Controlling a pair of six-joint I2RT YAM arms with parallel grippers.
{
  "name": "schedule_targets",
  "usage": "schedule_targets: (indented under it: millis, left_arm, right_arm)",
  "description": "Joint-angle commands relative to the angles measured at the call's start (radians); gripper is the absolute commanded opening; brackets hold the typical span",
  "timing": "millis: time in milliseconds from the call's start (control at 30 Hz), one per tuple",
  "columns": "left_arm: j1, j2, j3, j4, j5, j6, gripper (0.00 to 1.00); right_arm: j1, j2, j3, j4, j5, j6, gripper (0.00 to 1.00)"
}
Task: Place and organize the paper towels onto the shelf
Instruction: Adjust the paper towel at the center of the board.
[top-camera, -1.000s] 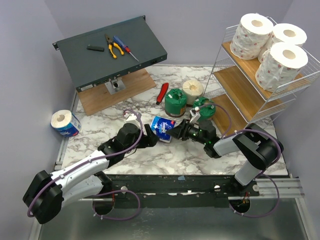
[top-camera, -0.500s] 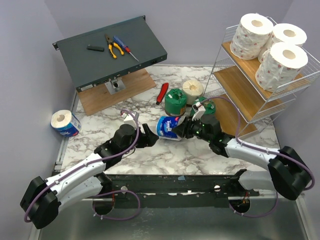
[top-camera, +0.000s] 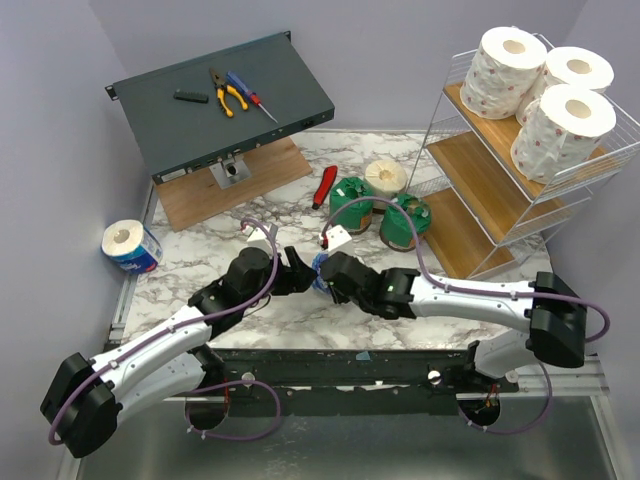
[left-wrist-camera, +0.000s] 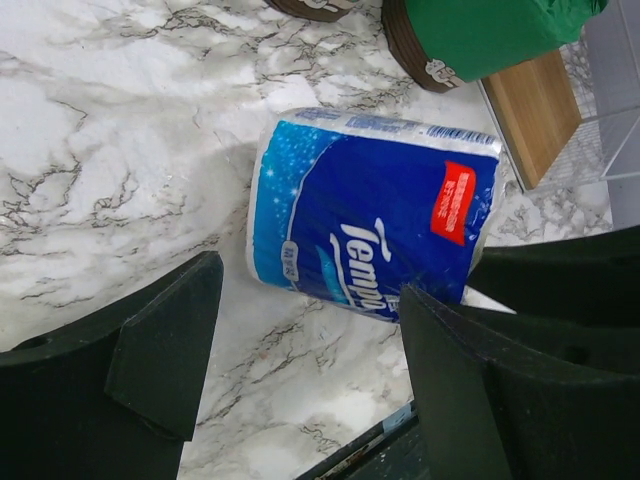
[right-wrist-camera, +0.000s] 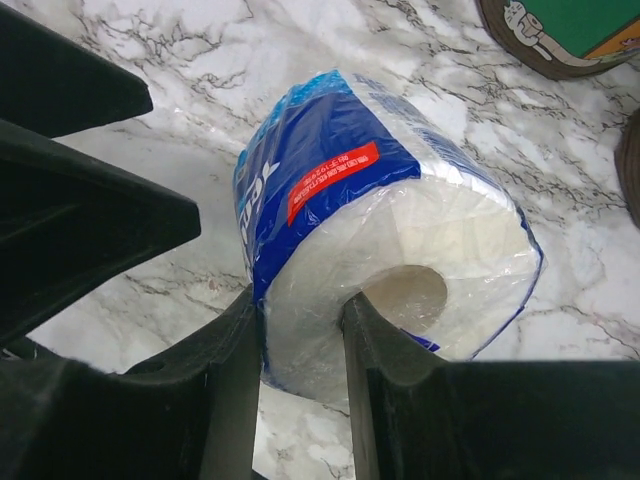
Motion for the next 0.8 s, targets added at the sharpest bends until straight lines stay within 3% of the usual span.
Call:
schedule_targets:
  millis: [0,67,233,400,767]
  left_arm:
    - [0.008,-0.008,0.049,-0.010,-0.010,0.001,0.74]
    - [0.007,-0.015,0.054,-0.018,-0.016,0.004,0.74]
    - [0.008,-0.029,0.062,-0.045,-0.031,0.009,0.74]
    - [0.010,-0.031,0.067,-0.050,-0.034,0.015,0.74]
    - [0.010,-0.022,0.080,-0.046,-0.027,0.029,0.74]
  right_arm:
    - [0.054,0.085,0.059,-0.236,0.218,0.002,0.32]
    - [0.071,0.102,0.082,-0.244,0.220,0.002,0.34]
    - [0.075,0.099,0.104,-0.241,0.202,0.021,0.54]
    - [0.075,0.085,0.124,-0.235,0.197,0.028,0.65]
    - [0.074,-0.019,0.151,-0.194,0.127,0.017,0.74]
